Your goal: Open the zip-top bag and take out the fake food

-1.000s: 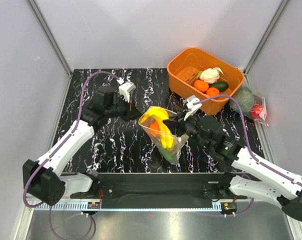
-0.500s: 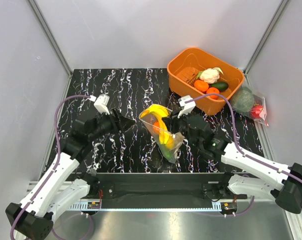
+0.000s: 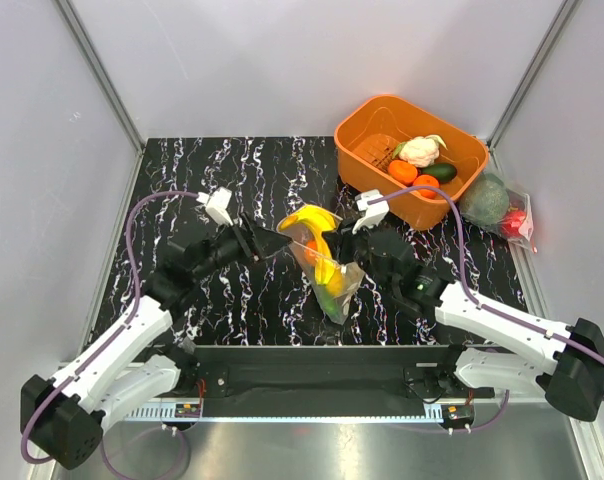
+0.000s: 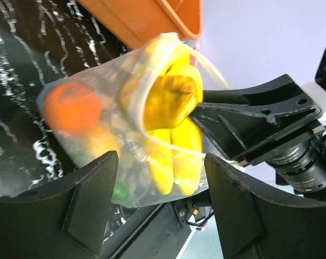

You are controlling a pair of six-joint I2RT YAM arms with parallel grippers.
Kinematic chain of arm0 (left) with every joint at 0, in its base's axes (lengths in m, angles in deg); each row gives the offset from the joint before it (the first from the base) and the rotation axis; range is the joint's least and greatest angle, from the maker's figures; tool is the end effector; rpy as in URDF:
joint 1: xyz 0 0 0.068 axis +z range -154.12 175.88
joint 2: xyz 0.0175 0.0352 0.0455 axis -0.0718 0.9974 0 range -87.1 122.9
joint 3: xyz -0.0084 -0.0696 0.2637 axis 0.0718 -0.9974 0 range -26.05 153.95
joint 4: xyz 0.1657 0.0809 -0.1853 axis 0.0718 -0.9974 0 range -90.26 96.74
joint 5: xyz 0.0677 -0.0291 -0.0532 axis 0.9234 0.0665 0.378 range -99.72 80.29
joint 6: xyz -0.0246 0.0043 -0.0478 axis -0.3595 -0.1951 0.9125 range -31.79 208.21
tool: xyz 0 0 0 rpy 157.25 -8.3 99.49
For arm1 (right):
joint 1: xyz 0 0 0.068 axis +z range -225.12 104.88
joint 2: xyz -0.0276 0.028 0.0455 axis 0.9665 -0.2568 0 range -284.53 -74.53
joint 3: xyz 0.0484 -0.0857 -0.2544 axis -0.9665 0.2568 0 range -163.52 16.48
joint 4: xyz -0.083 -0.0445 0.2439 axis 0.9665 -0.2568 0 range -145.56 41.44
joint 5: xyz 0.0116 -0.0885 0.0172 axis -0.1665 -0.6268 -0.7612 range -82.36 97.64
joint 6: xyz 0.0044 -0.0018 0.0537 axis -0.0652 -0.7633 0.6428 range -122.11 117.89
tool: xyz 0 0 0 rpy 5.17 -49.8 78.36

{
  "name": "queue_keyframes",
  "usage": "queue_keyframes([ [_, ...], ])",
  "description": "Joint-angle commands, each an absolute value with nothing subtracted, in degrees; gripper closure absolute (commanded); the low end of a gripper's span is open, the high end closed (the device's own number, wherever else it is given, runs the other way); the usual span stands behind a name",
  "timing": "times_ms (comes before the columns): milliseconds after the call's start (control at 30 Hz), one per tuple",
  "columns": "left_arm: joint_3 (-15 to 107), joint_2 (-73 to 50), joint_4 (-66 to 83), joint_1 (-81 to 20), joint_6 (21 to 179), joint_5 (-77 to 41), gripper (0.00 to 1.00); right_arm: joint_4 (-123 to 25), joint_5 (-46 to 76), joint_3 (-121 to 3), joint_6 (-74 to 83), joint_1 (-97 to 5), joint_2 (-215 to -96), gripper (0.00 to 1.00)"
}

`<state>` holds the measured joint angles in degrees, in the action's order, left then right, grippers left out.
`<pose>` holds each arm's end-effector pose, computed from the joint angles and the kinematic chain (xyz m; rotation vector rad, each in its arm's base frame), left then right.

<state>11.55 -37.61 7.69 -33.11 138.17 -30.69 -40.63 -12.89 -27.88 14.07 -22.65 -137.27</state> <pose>0.1738 -0.1109 0.3021 -0.0611 1.9454 -1.2844 0.1659 0.1954 0.3083 -0.2952 1.7505 0.5614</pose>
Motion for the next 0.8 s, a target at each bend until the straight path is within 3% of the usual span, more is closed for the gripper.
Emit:
queue_keyframes([
  [0,11.8,-35.5,16.6,-34.7,140.0,-30.5,0.29,-35.6,-14.9,-28.2,14.9,-22.1,-137.1,1.0],
  [133,12.7,-32.9,16.6,-36.0,139.3,-30.1,0.34,-36.0,-15.0,-28.9,14.9,-22.2,-137.2,1.0],
  [233,12.8,-31.5,17.6,-37.5,139.2,-30.0,0.46,-37.6,-15.6,-30.5,15.4,-22.1,-138.3,1.0],
  [367,13.9,-29.3,18.7,-40.8,138.8,-29.4,0.71,-36.3,-16.2,-31.8,15.9,-22.2,-141.0,1.0],
  [500,14.5,-27.9,18.2,-42.5,137.9,-28.8,0.86,-34.4,-18.5,-32.4,17.4,-22.2,-142.9,1.0],
  [767,13.8,-26.3,17.5,-45.0,136.5,-27.7,0.95,-33.0,-23.2,-36.1,21.2,-22.1,-146.2,1.0],
])
